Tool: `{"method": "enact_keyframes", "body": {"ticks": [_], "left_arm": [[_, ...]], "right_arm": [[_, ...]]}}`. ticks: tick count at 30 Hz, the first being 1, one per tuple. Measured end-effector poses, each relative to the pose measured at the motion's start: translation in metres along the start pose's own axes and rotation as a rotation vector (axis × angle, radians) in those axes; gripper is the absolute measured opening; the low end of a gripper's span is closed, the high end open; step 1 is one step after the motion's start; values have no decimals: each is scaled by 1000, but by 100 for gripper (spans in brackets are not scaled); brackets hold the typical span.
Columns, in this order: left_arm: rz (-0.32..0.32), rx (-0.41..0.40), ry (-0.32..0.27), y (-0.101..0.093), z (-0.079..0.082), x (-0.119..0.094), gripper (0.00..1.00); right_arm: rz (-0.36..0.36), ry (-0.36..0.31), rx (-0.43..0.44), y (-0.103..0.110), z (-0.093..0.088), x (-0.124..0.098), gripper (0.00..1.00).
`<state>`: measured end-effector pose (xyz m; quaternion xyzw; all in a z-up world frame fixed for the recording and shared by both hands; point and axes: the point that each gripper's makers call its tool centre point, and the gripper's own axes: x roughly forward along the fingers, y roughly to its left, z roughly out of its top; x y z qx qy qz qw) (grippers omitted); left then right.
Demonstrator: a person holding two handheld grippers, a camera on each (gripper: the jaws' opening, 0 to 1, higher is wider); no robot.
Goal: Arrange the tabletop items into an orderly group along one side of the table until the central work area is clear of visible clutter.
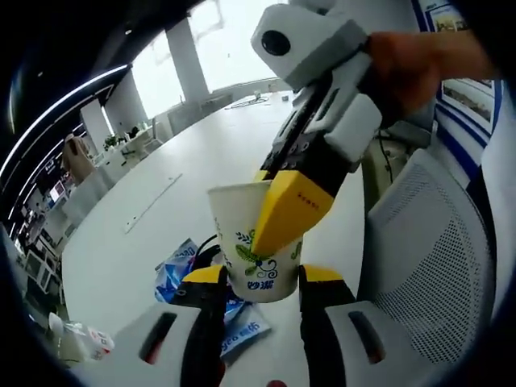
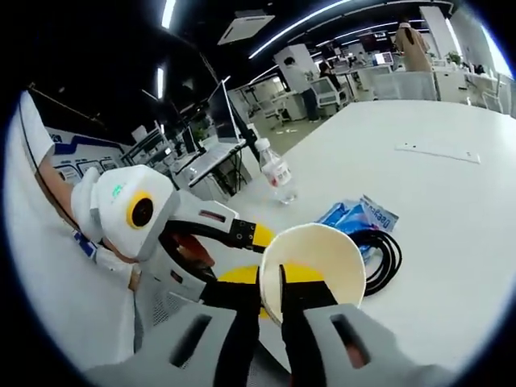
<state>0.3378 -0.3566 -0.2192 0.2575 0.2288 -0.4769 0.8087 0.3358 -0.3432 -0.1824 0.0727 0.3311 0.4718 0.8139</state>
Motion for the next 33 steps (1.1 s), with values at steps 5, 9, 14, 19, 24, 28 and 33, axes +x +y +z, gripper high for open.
{"method": "enact_keyframes", "body": {"ticks": [5, 9, 14, 19, 24, 28, 33], "left_arm": [[7, -25, 4, 0, -6, -1, 33], [19, -64, 3, 1, -12, -5, 33], [42, -78, 15, 2, -20, -8, 33], [72, -145, 11, 8, -25, -10, 32], [98, -189, 3, 15, -28, -11, 31], [119, -223, 17, 22, -37, -13, 30], [158, -287, 22, 33, -50, -23, 32]], "right_arm": [[-5, -1, 6, 3, -3, 4, 0], [-13, -5, 1, 4, -3, 9, 0], [-9, 2, -8, 7, -5, 17, 0], [-47, 21, -75, 5, -3, 22, 0], [-51, 32, -108, 5, 1, 27, 0], [-59, 38, -121, 0, 5, 29, 0], [-62, 38, -127, -3, 11, 34, 0]]}}
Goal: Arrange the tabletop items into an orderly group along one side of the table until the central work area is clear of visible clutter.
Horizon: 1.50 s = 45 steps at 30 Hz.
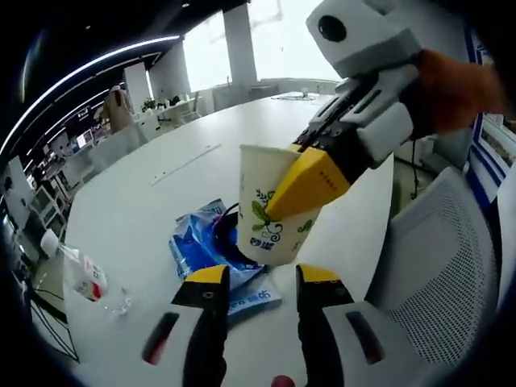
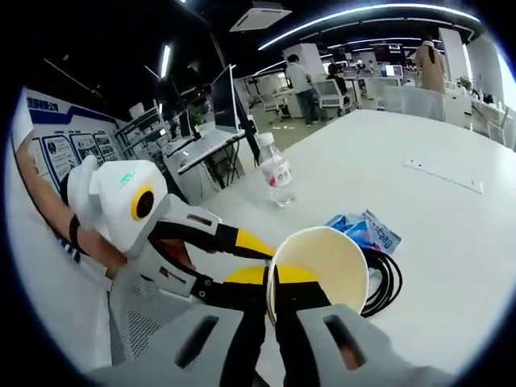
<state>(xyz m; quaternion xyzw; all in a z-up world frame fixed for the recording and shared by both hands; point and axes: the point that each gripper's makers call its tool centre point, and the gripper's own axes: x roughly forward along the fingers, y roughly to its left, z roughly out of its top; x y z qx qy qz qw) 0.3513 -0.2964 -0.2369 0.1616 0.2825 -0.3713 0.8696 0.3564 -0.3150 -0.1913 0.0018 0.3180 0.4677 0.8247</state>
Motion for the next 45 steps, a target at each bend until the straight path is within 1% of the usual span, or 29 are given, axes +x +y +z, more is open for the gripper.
{"method": "enact_keyframes", "body": {"ticks": [1, 4, 6, 9, 11, 12, 15, 17, 19, 22, 25, 27, 28, 33, 37, 39, 43, 45], "left_arm": [[8, -8, 1, 2, -1, -2, 32], [50, -58, 8, 19, -10, -7, 32], [75, -112, 2, 30, -14, -12, 32], [102, -144, -1, 43, -20, -18, 33], [118, -154, 3, 49, -23, -22, 33], [133, -161, 15, 55, -26, -24, 33], [163, -204, 5, 67, -30, -32, 34], [189, -213, 2, 74, -33, -37, 33], [209, -250, -7, 80, -37, -43, 33], [227, -271, -11, 85, -43, -51, 34], [246, -289, -12, 89, -50, -58, 34], [255, -299, -13, 92, -53, -61, 34], [260, -306, -16, 94, -55, -63, 34], [282, -327, -24, 101, -59, -70, 34], [294, -342, -31, 107, -62, -74, 34], [300, -349, -33, 111, -64, -76, 35], [304, -350, -40, 115, -64, -77, 37], [305, -353, -48, 117, -62, -78, 37]], "right_arm": [[1, 1, 0, 0, 1, 1, 0], [6, 4, -4, -1, 5, 8, 0], [11, 6, -3, 0, 6, 13, 0], [22, 3, 7, 1, 9, 20, 0], [27, 10, 7, 2, 8, 25, 0], [30, 15, 5, 3, 8, 28, 0], [39, 30, -3, 4, 9, 36, 0], [46, 36, -9, 7, 10, 41, 0], [54, 52, -21, 9, 11, 47, 0], [61, 67, -44, 9, 14, 56, 0], [70, 69, -62, 10, 21, 65, 0], [75, 63, -75, 10, 28, 73, 0], [74, 51, -90, 9, 35, 77, 0], [66, 52, -117, 0, 47, 94, 0], [63, 70, -134, -6, 51, 107, 0], [58, 92, -150, -11, 50, 116, 0], [39, 128, -193, -20, 47, 128, 0], [39, 143, -200, -21, 46, 135, 0]]}}
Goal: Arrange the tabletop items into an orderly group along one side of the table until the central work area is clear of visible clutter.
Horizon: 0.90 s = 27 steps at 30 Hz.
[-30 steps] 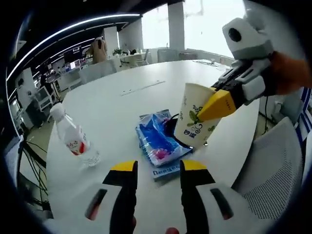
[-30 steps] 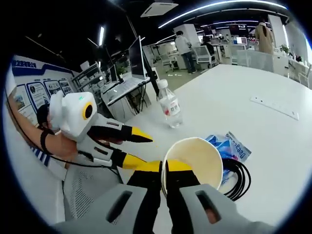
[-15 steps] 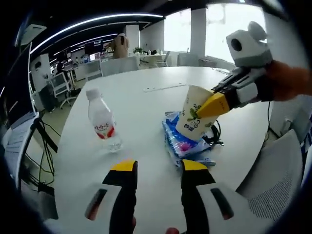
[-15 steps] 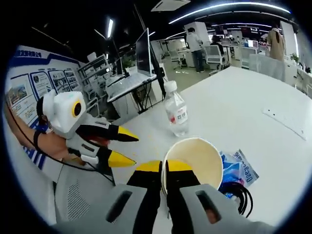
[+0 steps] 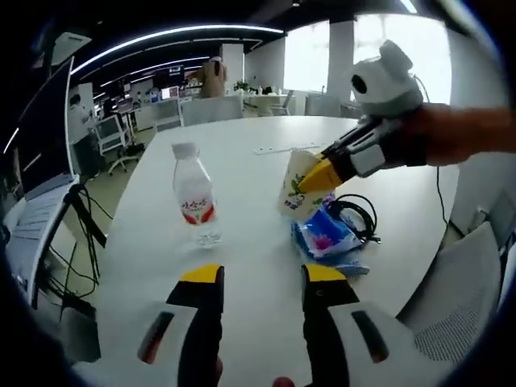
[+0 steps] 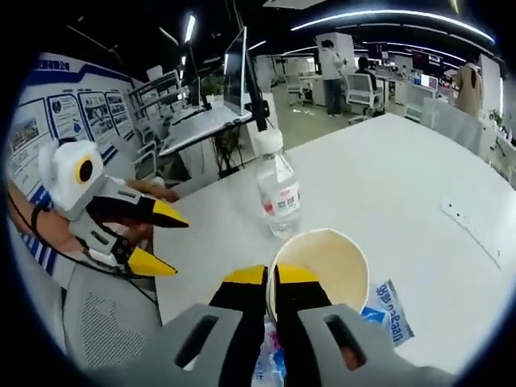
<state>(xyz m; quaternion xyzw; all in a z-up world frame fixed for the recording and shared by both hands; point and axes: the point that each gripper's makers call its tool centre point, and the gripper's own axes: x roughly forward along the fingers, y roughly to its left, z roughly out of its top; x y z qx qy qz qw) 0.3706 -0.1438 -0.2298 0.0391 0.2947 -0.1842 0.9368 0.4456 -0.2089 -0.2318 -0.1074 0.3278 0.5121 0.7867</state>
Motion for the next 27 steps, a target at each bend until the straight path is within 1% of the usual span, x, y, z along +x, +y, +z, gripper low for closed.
{"method": "enact_keyframes", "body": {"ticks": [6, 7, 8, 11, 15, 18, 21, 25, 27], "left_arm": [[-2, -10, -11, 0, 4, -1, 39], [-5, -12, -11, 0, 4, -2, 39], [-9, -12, -9, -1, 4, -2, 40], [-23, -12, -8, -4, 1, -4, 41], [-22, -16, -11, -5, 0, -10, 41], [-19, -28, -18, -5, 0, -14, 41], [-22, -10, -18, -7, 0, -17, 41], [-24, -12, -20, -6, 0, -18, 41], [-26, -18, -24, -6, 1, -19, 41]], "right_arm": [[-14, 63, -54, -9, -3, 22, 0], [-16, 95, -105, -11, -4, 28, 0], [-15, 110, -123, -12, -5, 31, 0], [-10, 127, -137, -15, -3, 43, 0], [-4, 159, -191, -20, -3, 57, 0], [1, 187, -250, -22, -5, 67, 0], [8, 209, -286, -21, -8, 77, 0], [9, 217, -301, -18, -8, 89, 1], [8, 221, -302, -20, -9, 96, 0]]}}
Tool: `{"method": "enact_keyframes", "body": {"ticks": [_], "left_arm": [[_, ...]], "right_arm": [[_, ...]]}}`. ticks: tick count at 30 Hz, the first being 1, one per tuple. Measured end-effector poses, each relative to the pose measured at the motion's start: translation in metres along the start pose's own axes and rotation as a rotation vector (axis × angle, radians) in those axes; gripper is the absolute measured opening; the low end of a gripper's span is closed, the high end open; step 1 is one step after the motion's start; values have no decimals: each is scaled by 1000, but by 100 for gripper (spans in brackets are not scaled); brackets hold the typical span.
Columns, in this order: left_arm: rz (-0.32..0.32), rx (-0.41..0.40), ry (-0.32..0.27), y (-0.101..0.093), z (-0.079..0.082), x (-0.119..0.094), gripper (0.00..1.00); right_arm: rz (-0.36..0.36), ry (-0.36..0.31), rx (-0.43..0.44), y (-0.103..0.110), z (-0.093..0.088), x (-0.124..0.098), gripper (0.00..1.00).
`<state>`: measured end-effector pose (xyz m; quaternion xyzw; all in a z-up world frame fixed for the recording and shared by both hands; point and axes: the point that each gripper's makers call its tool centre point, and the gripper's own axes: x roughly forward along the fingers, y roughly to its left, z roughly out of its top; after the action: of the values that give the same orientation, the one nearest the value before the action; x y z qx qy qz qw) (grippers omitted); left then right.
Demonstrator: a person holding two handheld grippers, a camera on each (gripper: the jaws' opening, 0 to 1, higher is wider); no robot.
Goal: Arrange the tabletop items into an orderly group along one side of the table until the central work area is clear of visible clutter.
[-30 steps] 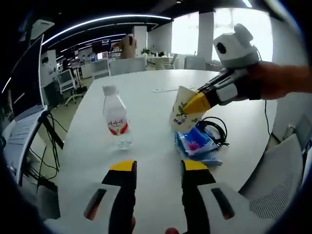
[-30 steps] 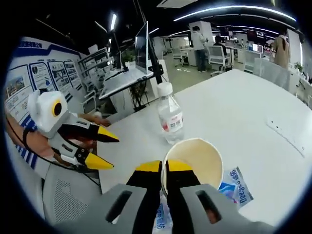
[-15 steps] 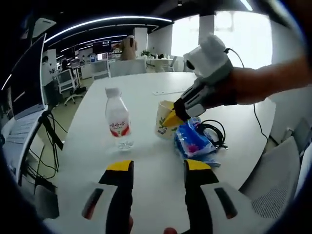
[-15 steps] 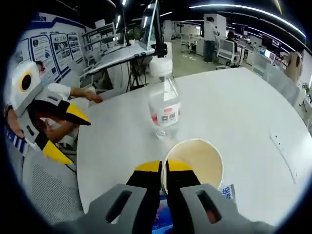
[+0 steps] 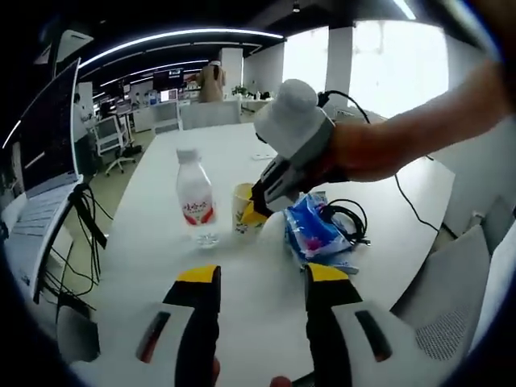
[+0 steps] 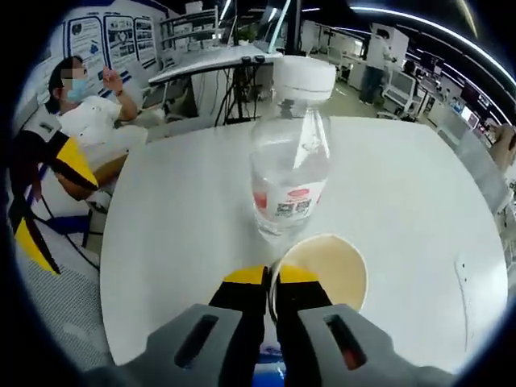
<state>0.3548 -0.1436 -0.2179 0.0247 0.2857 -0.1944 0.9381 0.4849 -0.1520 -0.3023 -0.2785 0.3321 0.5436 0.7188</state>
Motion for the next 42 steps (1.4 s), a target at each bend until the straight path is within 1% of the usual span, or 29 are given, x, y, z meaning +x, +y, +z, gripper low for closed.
{"method": "enact_keyframes", "body": {"ticks": [3, 7, 14, 18, 21, 25, 29, 33, 37, 42], "left_arm": [[-2, 3, -4, -1, 2, 0, 41], [2, 3, -6, -2, 4, 1, 40], [16, -12, -14, 0, 8, 2, 40], [15, -12, -17, 0, 12, 4, 40], [13, -10, -18, -2, 15, 6, 40], [10, -15, -23, -3, 18, 8, 40], [7, -13, -27, -5, 21, 9, 40], [0, -9, -34, -6, 23, 9, 41], [-4, -3, -44, -8, 24, 7, 41], [-15, 3, -49, -9, 21, 4, 40]], "right_arm": [[-12, 7, -11, 0, 0, 4, 0], [-19, 27, -75, -6, 0, 8, 0], [-15, 46, -126, -9, 1, 9, 1], [-18, 45, -128, -10, 3, 4, 1], [-18, 54, -141, -14, 0, 5, 3], [-19, 53, -122, -15, -1, 0, 7], [-26, 76, -121, -15, -6, -5, 13], [-35, 84, -127, -15, -9, -9, 14], [-66, 74, -130, -21, -7, -12, 13], [-82, 81, -132, -26, -9, -10, 12]]}}
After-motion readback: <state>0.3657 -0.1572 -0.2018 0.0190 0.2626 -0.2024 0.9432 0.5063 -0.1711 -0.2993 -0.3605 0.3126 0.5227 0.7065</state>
